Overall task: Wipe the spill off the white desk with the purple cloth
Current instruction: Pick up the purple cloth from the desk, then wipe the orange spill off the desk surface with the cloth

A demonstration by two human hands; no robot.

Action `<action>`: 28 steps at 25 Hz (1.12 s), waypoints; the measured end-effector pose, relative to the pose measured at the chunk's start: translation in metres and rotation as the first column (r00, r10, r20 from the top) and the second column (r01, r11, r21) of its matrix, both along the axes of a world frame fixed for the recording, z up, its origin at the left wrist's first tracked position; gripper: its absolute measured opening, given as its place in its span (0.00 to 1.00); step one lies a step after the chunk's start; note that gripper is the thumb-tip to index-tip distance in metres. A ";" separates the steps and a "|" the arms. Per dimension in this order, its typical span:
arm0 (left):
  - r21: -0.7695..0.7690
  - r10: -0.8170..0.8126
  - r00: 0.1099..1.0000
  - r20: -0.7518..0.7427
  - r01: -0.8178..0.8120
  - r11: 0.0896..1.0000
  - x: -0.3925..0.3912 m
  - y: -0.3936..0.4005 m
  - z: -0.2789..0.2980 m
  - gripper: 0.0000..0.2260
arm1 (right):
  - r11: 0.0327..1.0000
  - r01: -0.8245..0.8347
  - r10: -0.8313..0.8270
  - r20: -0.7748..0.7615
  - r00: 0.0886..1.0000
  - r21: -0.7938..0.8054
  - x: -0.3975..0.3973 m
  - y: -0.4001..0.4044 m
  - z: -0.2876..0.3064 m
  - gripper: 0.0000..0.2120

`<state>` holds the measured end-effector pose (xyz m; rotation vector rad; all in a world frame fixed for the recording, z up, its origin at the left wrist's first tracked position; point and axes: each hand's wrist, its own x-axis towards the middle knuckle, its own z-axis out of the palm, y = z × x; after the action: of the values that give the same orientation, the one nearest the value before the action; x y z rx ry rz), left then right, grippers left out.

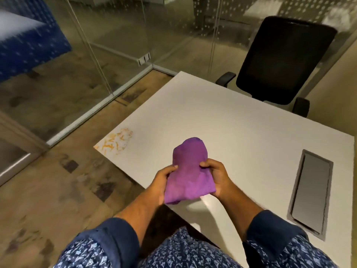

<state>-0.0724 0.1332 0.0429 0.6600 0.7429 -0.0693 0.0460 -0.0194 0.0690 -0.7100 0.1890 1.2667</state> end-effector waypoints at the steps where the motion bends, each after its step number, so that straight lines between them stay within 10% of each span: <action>1: 0.060 0.041 0.999 0.033 -0.042 0.997 -0.010 0.026 0.001 0.10 | 0.999 -0.035 0.035 -0.007 0.999 0.017 -0.016 0.024 0.000 0.22; 7: 0.431 0.278 0.960 0.033 -0.264 0.863 -0.085 0.181 -0.006 0.12 | 0.990 -0.071 0.080 0.068 0.995 -0.125 -0.107 0.190 -0.006 0.22; 16: 0.657 0.333 0.919 -0.211 -0.119 0.745 -0.173 0.304 -0.029 0.24 | 0.983 0.128 -0.135 -0.045 0.990 -0.129 -0.118 0.290 -0.022 0.20; 21: 0.749 0.139 0.959 -0.247 0.098 0.655 -0.142 0.367 -0.018 0.20 | 0.857 0.438 -0.298 0.432 0.851 -0.271 -0.074 0.322 -0.031 0.08; 28: 0.821 -0.232 0.916 -0.326 0.396 0.410 -0.038 0.465 0.028 0.20 | 0.813 0.508 -0.301 0.541 0.785 -0.284 -0.003 0.365 -0.050 0.06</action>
<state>-0.1108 0.5984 0.0712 1.8472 0.7755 -0.0876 0.0426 0.3461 0.0193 -1.2571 0.2009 0.5908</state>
